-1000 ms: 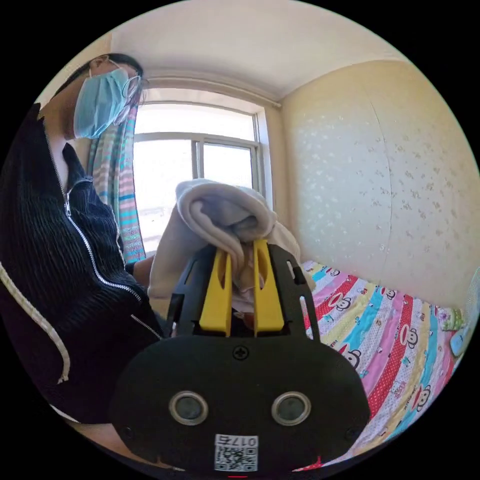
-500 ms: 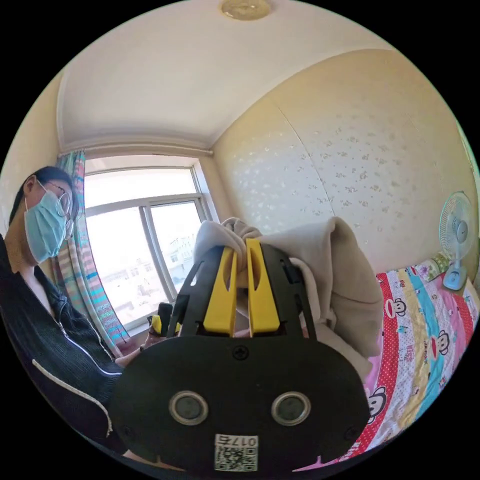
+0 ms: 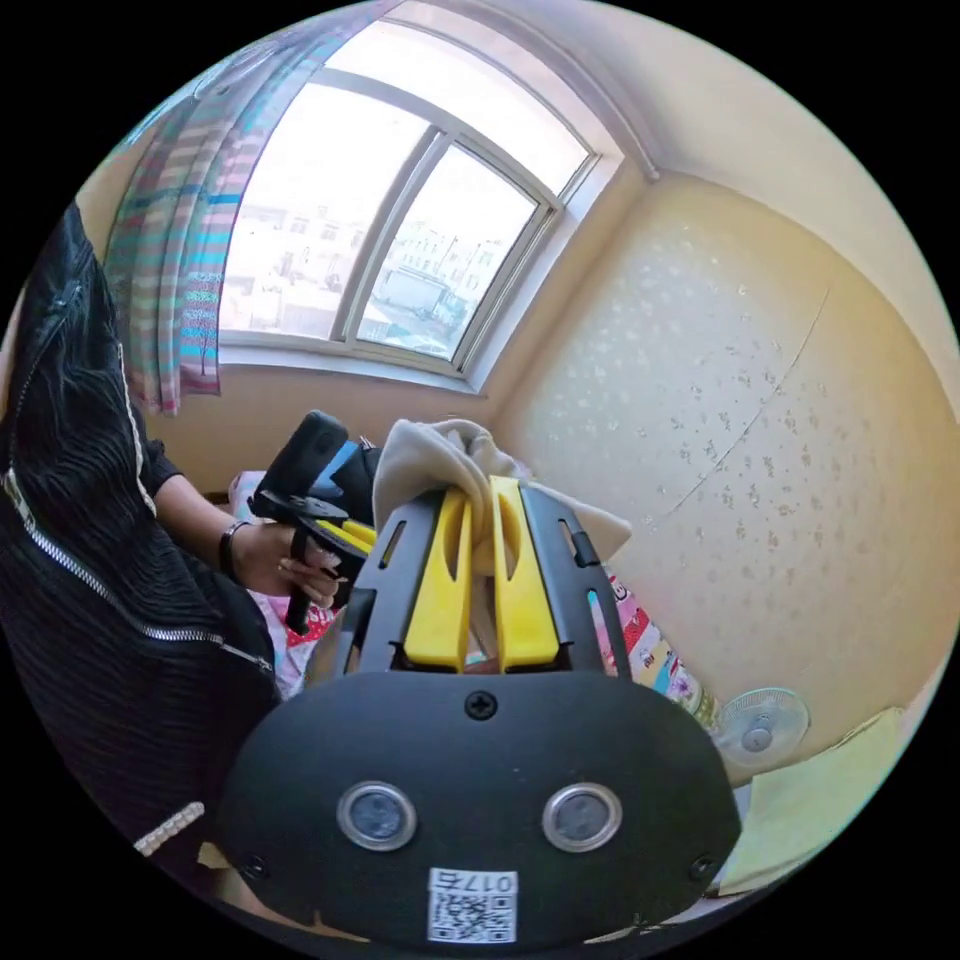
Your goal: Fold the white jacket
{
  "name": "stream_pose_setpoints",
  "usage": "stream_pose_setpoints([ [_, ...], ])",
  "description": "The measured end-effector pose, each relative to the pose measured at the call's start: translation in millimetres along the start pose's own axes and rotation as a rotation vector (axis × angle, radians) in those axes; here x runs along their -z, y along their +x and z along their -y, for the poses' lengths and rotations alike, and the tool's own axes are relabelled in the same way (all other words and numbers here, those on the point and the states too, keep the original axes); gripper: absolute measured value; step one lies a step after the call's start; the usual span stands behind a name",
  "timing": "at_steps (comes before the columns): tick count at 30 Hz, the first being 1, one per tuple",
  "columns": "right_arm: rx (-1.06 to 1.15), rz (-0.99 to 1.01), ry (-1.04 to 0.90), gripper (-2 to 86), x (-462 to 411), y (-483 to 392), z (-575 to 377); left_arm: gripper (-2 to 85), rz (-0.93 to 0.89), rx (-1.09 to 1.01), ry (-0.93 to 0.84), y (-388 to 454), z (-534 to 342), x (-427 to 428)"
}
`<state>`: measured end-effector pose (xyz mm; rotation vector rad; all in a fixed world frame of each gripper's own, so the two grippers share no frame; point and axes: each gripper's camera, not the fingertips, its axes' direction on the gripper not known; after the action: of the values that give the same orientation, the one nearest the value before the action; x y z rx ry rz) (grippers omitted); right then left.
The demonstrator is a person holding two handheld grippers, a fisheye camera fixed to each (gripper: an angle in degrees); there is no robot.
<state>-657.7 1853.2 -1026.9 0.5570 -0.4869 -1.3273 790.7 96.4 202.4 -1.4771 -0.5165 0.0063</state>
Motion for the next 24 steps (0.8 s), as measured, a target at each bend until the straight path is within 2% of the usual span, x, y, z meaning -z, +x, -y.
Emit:
stream_pose_setpoints([
  [2, 0.003, 0.027, -0.034, 4.5, -8, -4, -11, 9.1, -0.057, 0.120, -0.088, -28, -4, 7],
  [3, -0.013, 0.072, -0.009, 4.8, -8, -4, -22, 8.7, -0.081, 0.117, -0.093, -33, -5, 11],
  [8, -0.098, 0.330, 0.260, 7.6, 15, 15, -74, 6.9, -0.422, -0.043, 0.002, -38, -8, 48],
  [10, -0.110, 0.380, 0.353, 9.5, 24, 27, -96, 6.8, -0.473, -0.114, -0.009, -32, -2, 54],
  [14, -0.129, 0.355, 0.511, 9.7, 37, 44, -128, 6.6, -0.583, -0.183, 0.054, -28, 2, 71],
  [16, -0.246, 0.287, 0.640, 6.0, 42, 60, -157, 6.6, -0.683, -0.183, 0.117, -35, 0, 80],
  [18, -0.367, 0.210, 0.626, 6.1, 36, 74, -177, 6.6, -0.792, -0.180, 0.174, -42, -2, 86],
  [20, -0.416, 0.216, 0.567, 9.5, 24, 86, -185, 6.5, -0.913, -0.169, 0.225, -48, -2, 87],
  [22, -0.388, 0.373, 0.539, 15.4, 1, 94, -182, 6.5, -0.966, -0.171, 0.231, -49, -1, 84],
  [24, -0.380, 0.457, 0.584, 17.2, -13, 91, -177, 6.5, -0.998, -0.164, 0.205, -48, 0, 78],
])
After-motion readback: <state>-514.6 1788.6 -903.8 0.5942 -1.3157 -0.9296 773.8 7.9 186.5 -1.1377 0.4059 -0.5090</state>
